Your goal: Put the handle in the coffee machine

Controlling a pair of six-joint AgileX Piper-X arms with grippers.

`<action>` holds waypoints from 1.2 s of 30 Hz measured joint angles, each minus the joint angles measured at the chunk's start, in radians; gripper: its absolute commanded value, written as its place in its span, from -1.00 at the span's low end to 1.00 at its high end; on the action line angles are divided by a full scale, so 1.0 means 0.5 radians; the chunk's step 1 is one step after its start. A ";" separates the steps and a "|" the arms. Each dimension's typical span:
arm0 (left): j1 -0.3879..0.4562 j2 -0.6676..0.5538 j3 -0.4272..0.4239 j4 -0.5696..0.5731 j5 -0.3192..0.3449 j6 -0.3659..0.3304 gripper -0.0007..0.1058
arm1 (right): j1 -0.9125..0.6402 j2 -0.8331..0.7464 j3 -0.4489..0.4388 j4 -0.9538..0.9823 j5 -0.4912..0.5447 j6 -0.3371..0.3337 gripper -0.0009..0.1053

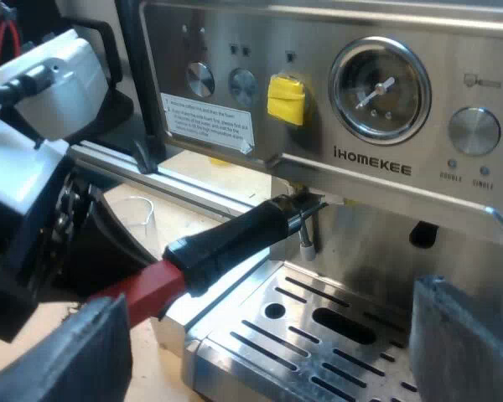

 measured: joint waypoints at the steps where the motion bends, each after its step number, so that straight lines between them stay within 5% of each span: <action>1: 0.000 0.000 0.000 -0.013 0.015 0.000 -0.98 | 0.000 0.000 0.000 0.000 0.000 0.002 0.34; 11: -0.112 0.050 0.037 -0.241 0.248 0.000 -0.98 | 0.000 0.000 0.000 0.000 -0.019 0.012 0.34; 21: -0.144 0.079 0.061 -0.309 0.226 0.000 -0.98 | 0.000 -0.021 0.000 0.178 -0.076 0.075 0.34; 28: -0.134 -0.020 0.055 -0.128 0.236 0.010 -0.98 | 0.000 -0.086 0.000 0.211 -0.076 0.073 0.34; 32: 0.005 -0.182 0.017 0.065 0.394 0.189 -0.98 | 0.000 -0.101 0.000 0.221 -0.076 0.073 0.34; 36: 0.097 -0.282 -0.021 0.133 0.411 0.303 -0.97 | 0.000 -0.103 0.000 0.223 -0.076 0.078 0.34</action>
